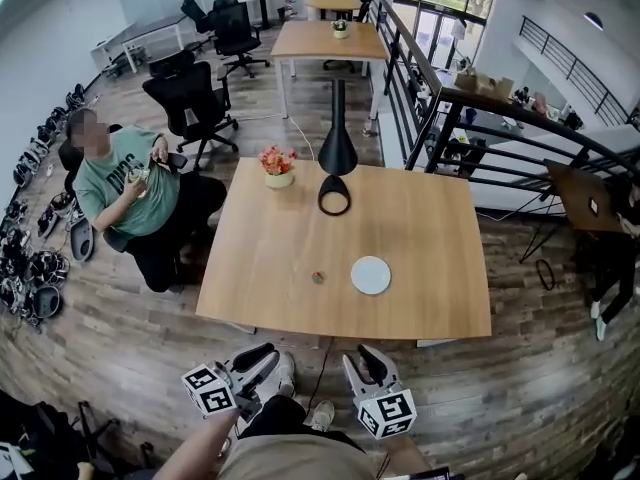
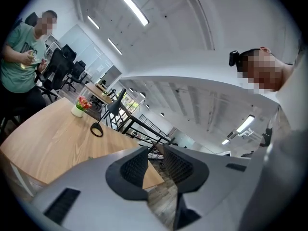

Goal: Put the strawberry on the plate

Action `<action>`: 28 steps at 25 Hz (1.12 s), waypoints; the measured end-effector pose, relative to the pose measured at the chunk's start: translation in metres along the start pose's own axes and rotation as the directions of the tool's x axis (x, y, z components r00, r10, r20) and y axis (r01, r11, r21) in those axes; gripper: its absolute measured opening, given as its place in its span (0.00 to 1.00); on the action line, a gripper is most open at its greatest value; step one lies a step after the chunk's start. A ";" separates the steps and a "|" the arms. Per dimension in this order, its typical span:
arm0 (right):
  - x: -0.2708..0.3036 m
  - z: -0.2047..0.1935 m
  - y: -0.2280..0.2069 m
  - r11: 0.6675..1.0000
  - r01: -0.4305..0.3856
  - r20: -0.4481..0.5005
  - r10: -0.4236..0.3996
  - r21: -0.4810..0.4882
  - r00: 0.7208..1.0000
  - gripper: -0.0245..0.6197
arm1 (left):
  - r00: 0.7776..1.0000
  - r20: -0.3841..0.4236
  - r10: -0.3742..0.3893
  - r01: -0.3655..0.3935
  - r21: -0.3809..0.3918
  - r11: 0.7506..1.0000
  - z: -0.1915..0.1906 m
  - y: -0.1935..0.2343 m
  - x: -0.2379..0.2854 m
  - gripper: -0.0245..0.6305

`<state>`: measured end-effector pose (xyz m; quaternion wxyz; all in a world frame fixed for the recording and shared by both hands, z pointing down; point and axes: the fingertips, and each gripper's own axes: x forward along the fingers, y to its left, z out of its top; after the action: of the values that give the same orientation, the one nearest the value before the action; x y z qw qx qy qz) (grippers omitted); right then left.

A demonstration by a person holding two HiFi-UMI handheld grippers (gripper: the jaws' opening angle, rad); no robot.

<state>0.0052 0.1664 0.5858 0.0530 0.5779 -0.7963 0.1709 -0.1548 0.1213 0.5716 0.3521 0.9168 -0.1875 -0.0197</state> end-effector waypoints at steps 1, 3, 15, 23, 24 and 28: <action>0.008 0.002 0.000 1.000 0.002 -0.005 -0.002 -0.003 1.000 0.23 | 1.000 -0.004 -0.006 0.006 0.002 1.000 0.005 0.006 0.003 0.18; 0.023 0.006 -0.002 1.000 0.008 -0.014 -0.009 -0.009 1.000 0.23 | 1.000 -0.012 -0.019 0.019 0.008 1.000 0.016 0.016 0.010 0.18; 0.103 0.042 -0.016 0.997 0.074 -0.040 -0.075 -0.035 0.996 0.23 | 0.996 -0.003 -0.087 0.087 0.006 0.996 0.084 0.090 0.037 0.18; 0.138 0.062 -0.017 0.990 0.127 -0.051 -0.129 -0.057 0.990 0.23 | 0.991 -0.012 -0.130 0.130 -0.017 0.991 0.111 0.127 0.042 0.18; 0.141 0.063 -0.017 0.989 0.135 -0.051 -0.138 -0.057 0.989 0.23 | 0.990 -0.017 -0.138 0.137 -0.019 0.990 0.113 0.131 0.043 0.18; 0.152 0.064 -0.019 0.984 0.168 -0.043 -0.170 -0.054 0.984 0.23 | 0.984 -0.030 -0.176 0.175 -0.012 0.984 0.121 0.146 0.052 0.18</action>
<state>-0.0193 0.0030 0.5732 0.1008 0.6377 -0.7468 0.1596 -0.1750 -0.0737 0.5805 0.3562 0.9282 -0.1004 -0.0374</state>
